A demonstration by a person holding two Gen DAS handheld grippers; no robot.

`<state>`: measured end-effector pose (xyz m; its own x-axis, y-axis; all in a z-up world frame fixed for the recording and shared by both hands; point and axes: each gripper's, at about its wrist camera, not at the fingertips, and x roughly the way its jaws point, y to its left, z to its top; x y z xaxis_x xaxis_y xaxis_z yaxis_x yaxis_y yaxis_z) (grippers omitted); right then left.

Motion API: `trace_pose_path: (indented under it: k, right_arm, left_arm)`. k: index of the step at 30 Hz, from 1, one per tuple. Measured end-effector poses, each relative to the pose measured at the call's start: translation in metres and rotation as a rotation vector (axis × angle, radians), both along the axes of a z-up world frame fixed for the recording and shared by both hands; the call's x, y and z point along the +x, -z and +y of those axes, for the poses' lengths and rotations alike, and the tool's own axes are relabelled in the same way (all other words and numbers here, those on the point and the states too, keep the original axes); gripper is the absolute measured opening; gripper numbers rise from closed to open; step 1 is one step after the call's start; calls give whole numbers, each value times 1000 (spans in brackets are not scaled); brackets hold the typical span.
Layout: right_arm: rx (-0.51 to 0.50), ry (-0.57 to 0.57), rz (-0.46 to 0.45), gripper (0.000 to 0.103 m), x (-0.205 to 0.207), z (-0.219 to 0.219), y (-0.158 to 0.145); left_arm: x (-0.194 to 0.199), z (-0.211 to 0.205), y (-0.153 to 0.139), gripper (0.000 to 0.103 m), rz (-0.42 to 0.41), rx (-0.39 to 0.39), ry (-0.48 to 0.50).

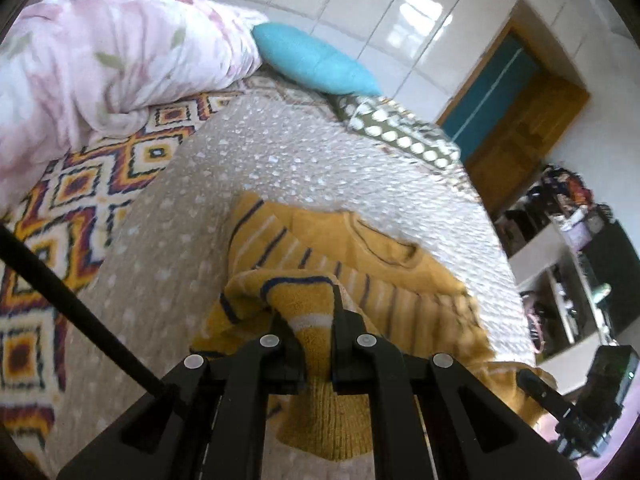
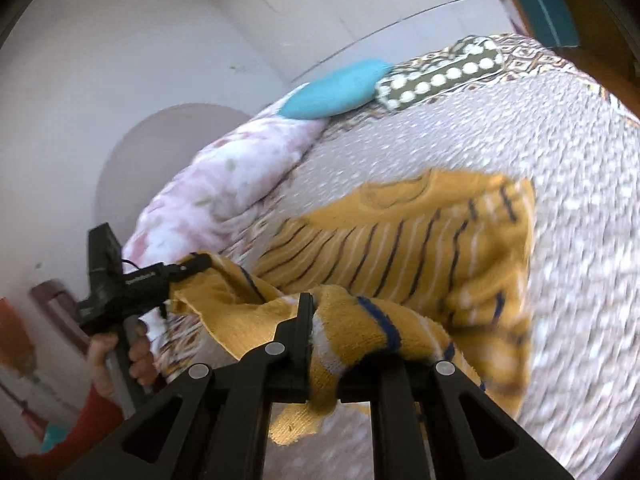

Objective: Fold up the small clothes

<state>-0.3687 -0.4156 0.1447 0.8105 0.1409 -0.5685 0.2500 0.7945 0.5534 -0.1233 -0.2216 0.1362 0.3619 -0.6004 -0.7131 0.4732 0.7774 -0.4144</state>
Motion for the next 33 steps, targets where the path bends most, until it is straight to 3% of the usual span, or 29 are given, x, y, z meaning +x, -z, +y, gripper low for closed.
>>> trace_pose_path:
  k: [5,9,12,13,14,17,19,20,22,25,29,33]
  right_arm:
    - [16,73,96,11,44,-45,24]
    - [66,120,138,11,60,-81,45]
    - [166,167,145,16,70,-112,67]
    - [211,185,145,18,74,-124,76]
    - [238,195,145,29,76,-130,81]
    - [333,228,118,53,83,-152,96]
    - [389,242,82,55,84,-162,101]
    - [407,244,72,55,85,-164,103]
    - [425,249,61,55,87,-168,106]
    - [441,256,56,57,92,-175,107]
    - [458,306,39,74,87,-187,97]
    - [426,329,15,77,71,-192,76]
  left_arm:
    - [44,-37,36,9,130,69,-8]
    - [64,-51,51,13,159,89,0]
    - [77,-59,56,20,195,45,24]
    - [83,-61,58,29,222,16,32]
    - [86,-61,59,40,243,-15,36]
    - [100,-55,61,58,310,-151,27]
    - [107,-49,65,65,352,-232,-3]
    - [111,-43,65,70,357,-254,-36]
    - [118,-35,67,72,352,-264,-82]
    - [128,-22,68,72,351,-253,-130]
    - [124,-9,61,72,318,-197,-135]
    - [101,1,52,73,215,-63,-79]
